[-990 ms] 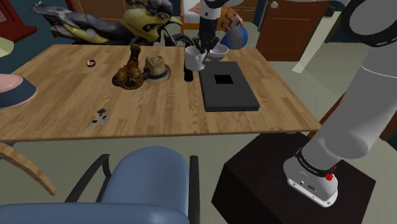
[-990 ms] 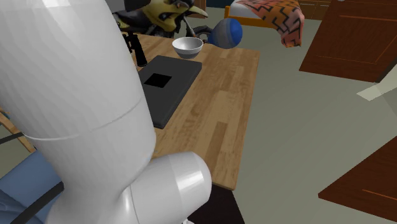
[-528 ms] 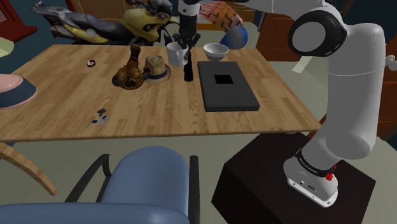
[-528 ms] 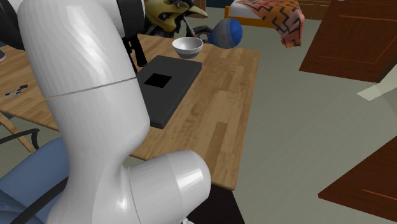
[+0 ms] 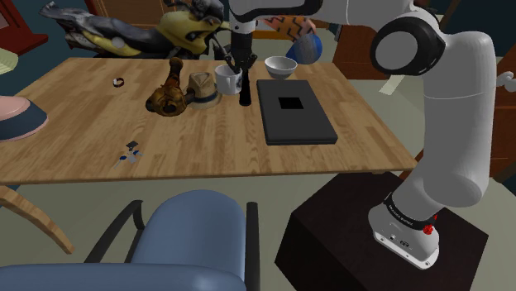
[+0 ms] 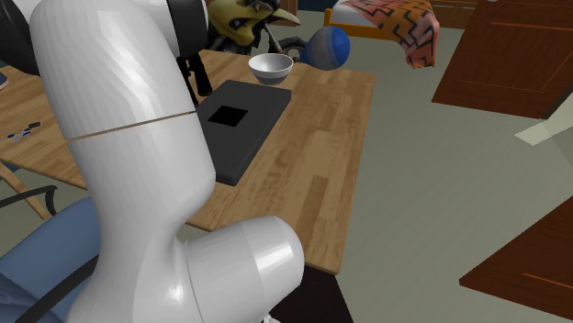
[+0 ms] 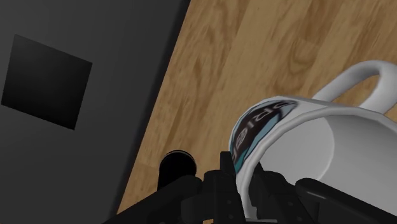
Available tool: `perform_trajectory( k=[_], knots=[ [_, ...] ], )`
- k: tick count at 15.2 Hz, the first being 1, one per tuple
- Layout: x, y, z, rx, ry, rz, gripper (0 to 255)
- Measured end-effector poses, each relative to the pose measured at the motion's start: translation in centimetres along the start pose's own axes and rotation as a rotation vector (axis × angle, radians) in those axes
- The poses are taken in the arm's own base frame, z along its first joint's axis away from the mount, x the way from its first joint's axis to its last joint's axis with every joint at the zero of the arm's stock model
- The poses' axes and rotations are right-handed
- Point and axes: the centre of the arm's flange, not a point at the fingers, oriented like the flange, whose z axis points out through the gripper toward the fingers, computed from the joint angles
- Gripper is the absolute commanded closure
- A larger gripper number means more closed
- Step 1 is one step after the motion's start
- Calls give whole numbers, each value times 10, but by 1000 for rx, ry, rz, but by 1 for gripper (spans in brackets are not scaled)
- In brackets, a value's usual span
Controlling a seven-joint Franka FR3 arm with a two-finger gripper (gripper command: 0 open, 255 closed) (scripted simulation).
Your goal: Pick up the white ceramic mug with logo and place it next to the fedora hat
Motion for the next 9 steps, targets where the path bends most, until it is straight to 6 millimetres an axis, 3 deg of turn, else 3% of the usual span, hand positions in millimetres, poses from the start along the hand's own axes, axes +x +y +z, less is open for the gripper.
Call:
perform_trajectory(
  k=[9],
  knots=[
    [-1, 0, 46, 0, 0, 0, 255]
  ],
)
